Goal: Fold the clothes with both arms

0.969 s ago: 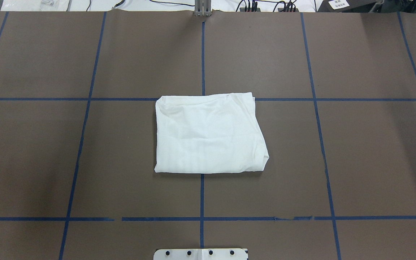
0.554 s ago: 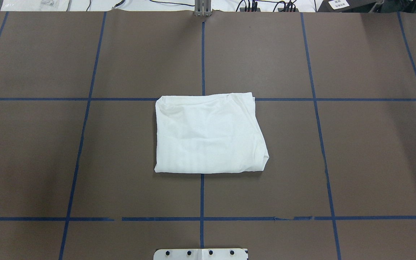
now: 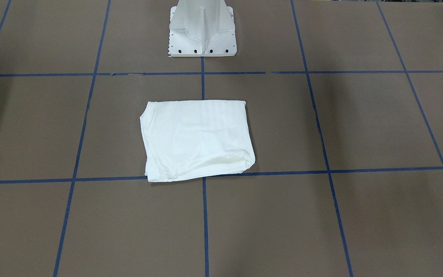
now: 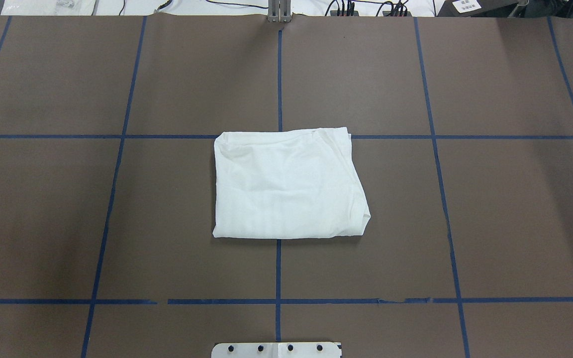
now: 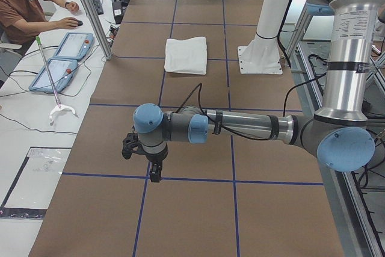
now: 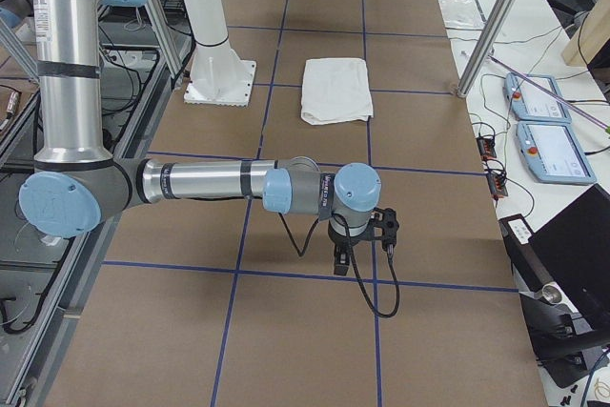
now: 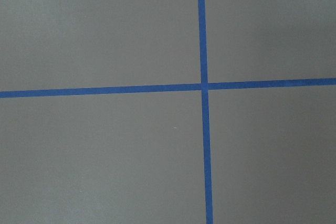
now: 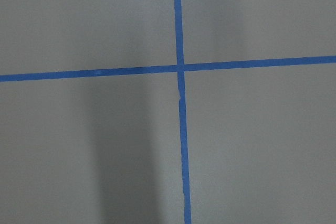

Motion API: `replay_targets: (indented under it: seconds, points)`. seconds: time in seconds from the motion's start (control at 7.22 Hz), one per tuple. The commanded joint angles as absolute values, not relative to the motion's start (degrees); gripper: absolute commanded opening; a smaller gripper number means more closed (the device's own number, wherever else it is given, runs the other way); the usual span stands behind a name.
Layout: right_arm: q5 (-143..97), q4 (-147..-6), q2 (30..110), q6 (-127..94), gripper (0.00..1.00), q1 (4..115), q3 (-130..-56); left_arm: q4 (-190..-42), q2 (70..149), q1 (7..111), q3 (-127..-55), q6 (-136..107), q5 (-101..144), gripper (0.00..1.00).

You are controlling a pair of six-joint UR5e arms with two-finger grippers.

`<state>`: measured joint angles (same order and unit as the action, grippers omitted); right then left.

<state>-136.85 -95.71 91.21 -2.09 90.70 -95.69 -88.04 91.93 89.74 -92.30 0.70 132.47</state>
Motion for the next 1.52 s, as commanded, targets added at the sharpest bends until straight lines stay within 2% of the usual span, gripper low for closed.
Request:
replay_targets:
  seconds: [0.0, 1.38]
  points:
    - [-136.85, -95.71, 91.14, -2.02, 1.00, 90.70, -95.54, -88.15, 92.02, 89.74, -92.46, 0.70, 132.54, 1.00]
    - [-136.93, -95.71, 90.97, -2.11, 1.00, 90.70, -95.36, -88.24, 92.11, 89.65, -92.29, 0.70, 133.59, 1.00]
